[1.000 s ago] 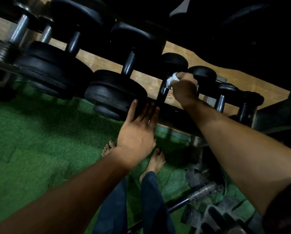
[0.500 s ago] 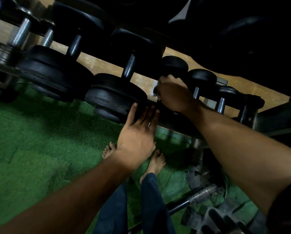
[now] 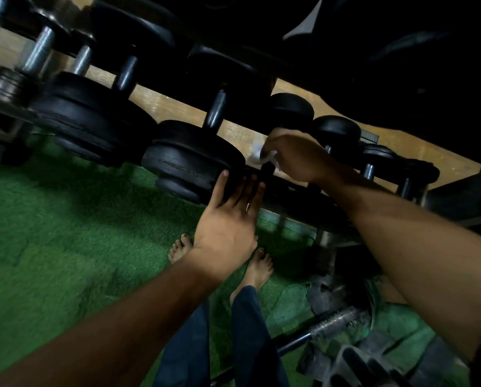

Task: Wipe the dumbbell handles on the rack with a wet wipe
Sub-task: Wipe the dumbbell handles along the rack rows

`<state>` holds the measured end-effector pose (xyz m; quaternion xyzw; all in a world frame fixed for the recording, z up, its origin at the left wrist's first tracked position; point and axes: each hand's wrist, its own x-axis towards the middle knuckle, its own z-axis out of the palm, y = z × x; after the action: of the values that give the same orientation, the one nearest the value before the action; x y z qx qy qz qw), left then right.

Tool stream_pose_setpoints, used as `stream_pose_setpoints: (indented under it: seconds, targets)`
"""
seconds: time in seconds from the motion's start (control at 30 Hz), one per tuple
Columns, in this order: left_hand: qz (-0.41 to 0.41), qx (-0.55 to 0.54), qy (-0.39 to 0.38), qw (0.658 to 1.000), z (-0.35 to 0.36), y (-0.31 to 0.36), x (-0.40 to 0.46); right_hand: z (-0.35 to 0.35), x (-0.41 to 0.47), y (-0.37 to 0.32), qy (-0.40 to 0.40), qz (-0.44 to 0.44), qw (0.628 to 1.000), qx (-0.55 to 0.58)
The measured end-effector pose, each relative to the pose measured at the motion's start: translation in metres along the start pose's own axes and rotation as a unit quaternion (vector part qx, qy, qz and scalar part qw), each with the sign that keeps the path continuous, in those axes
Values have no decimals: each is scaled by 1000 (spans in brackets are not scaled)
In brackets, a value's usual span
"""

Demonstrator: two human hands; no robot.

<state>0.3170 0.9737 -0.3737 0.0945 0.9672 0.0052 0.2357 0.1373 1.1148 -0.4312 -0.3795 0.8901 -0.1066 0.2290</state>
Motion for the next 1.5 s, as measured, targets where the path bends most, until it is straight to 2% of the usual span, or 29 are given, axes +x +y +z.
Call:
stream_pose_setpoints:
  seconds: [0.07,0.17,0.33,0.4,0.47,0.57,0.63,0.73,0.8,1.03,1.07,1.13,1.3,1.4,1.5]
  targets:
    - [2,1,1,1000,0,0,0,2,-10,0,-29,5,997,65]
    - [4,-2,1,1000,0,-1,0,3,-20,6,-27,40,994,102]
    - [8,-2,6,1000,-1,0,-1,12,-29,20,-58,136,978,145]
    - [9,1,9,1000,0,0,-1,16,-28,20,-65,170,959,215]
    - [9,0,14,1000,2,-1,-2,20,-27,17,-53,238,914,325]
    - [8,-6,23,1000,4,-1,-2,30,-22,19,-74,350,789,500]
    - [9,-7,28,1000,4,-1,-2,35,-13,21,-82,389,730,557]
    - [10,-9,36,999,5,-1,-2,34,-3,17,-79,412,672,611]
    - [10,-8,39,999,7,-1,-2,33,1,12,-50,418,640,643]
    - [10,-2,27,1000,4,-1,-2,32,17,13,148,449,548,690]
    - [10,-2,25,1000,4,-1,-2,31,18,13,170,450,545,687]
    - [6,-8,25,1000,4,0,-1,30,16,10,196,444,575,659]
    - [2,-8,15,1000,4,0,-1,25,5,7,222,408,727,506]
    - [-3,-19,17,1000,6,3,-2,18,-4,11,192,392,774,458]
    - [-8,-28,23,999,7,5,-3,11,-21,12,131,300,821,468]
